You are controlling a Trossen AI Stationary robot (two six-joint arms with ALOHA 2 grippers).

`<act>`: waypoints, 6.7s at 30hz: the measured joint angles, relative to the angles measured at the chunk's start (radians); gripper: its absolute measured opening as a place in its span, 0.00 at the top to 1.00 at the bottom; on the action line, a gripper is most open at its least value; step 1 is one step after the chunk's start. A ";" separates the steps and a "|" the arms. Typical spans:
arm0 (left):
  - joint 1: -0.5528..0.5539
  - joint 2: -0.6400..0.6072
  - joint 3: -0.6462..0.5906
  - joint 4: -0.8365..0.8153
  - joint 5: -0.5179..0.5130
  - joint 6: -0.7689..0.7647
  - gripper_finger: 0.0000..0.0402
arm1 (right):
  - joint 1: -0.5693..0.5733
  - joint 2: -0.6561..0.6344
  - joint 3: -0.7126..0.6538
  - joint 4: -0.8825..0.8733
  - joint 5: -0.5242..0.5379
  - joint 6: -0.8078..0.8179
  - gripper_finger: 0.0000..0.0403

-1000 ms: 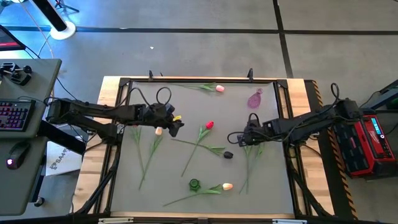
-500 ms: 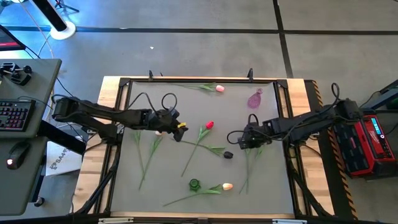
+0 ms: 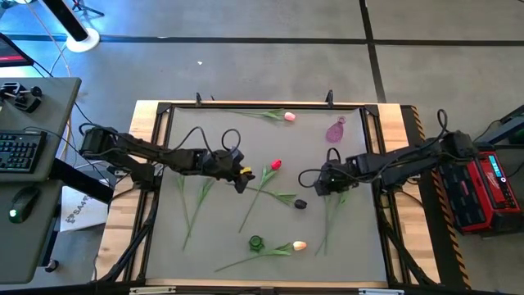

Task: Sort flowers into vase by color
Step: Put the right black flower into the violet vase

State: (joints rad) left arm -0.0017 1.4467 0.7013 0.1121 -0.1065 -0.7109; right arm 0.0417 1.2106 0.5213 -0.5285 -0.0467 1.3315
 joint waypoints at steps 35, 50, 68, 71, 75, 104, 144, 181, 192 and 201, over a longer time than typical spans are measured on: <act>0.149 -0.039 0.056 0.031 0.141 0.102 0.72 | -0.075 -0.037 0.000 0.085 0.140 -0.130 0.98; 0.250 -0.374 0.089 0.019 0.111 0.371 0.72 | -0.075 -0.362 0.001 0.556 0.381 -0.649 1.00; 0.229 -0.428 0.089 0.017 0.073 0.376 0.72 | -0.092 -0.548 0.001 0.945 0.776 -1.292 1.00; 0.230 -0.428 0.088 0.030 0.073 0.339 0.72 | -0.127 -0.578 0.001 0.963 0.778 -1.330 1.00; 0.237 -0.435 0.088 0.053 0.073 0.330 0.72 | -0.177 -0.592 0.053 0.915 0.778 -1.334 1.00; 0.237 -0.458 0.088 0.041 0.073 0.374 0.72 | -0.509 -0.448 0.446 0.406 0.681 -1.422 1.00; 0.246 -0.461 0.087 -0.036 0.064 0.438 0.72 | -0.586 -0.387 0.446 0.473 0.589 -1.445 1.00; 0.349 -0.491 0.279 0.004 0.064 0.540 0.54 | -0.586 -0.312 0.446 0.151 0.692 -1.108 1.00; 0.348 -0.489 0.279 -0.033 0.059 0.668 0.49 | -0.562 -0.331 0.446 0.151 0.510 -1.183 1.00; 0.348 -0.489 0.279 -0.041 0.057 0.652 0.49 | -0.565 -0.399 0.446 0.100 0.629 -1.156 1.00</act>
State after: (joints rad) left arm 0.3466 0.9581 0.9802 0.0711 -0.0490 -0.0586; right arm -0.5236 0.8116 0.9676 -0.4286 0.5824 0.1753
